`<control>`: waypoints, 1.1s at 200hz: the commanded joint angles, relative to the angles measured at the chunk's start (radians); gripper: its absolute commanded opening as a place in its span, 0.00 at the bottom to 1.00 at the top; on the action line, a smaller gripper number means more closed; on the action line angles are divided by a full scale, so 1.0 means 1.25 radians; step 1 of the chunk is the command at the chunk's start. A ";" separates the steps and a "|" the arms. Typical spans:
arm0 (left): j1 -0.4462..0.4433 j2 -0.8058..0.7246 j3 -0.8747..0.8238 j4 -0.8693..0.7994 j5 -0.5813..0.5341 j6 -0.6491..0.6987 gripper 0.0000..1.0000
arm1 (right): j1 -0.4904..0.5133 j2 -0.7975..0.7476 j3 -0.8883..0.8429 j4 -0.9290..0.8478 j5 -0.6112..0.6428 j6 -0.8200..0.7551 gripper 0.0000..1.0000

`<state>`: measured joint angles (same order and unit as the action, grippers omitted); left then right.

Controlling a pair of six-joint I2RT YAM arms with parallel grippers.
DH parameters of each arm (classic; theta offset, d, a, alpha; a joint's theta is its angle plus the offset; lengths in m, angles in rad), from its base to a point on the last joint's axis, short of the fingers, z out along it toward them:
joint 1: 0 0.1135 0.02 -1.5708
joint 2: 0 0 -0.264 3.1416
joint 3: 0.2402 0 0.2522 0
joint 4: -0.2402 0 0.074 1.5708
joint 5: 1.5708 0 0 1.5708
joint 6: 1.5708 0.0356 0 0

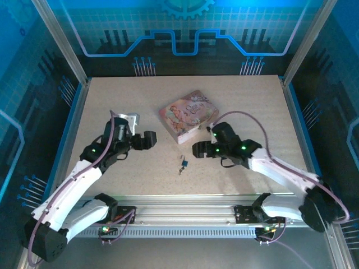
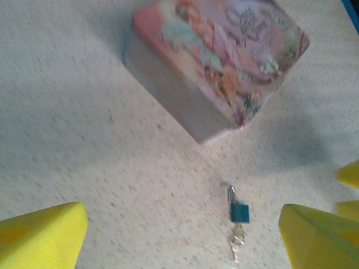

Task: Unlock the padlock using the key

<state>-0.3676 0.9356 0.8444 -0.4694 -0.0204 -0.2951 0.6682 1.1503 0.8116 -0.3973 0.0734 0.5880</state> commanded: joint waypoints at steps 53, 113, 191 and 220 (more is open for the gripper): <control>0.209 0.142 0.042 0.168 -0.052 0.103 0.99 | -0.219 -0.254 -0.191 0.214 0.341 -0.263 1.00; 0.251 0.132 -0.263 0.605 -0.113 0.225 0.99 | -0.390 -0.092 -0.302 0.550 0.263 -0.301 1.00; 0.254 0.295 -0.412 0.974 -0.098 0.220 0.99 | -0.461 0.063 -0.358 0.811 0.168 -0.439 1.00; 0.254 0.351 -0.369 0.975 -0.060 0.255 0.99 | -0.527 0.088 -0.378 0.861 0.110 -0.398 1.00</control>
<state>-0.0566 1.3315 0.3450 0.6289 -0.1333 -0.0322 0.0803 1.2423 0.3576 0.5541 0.2790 0.0830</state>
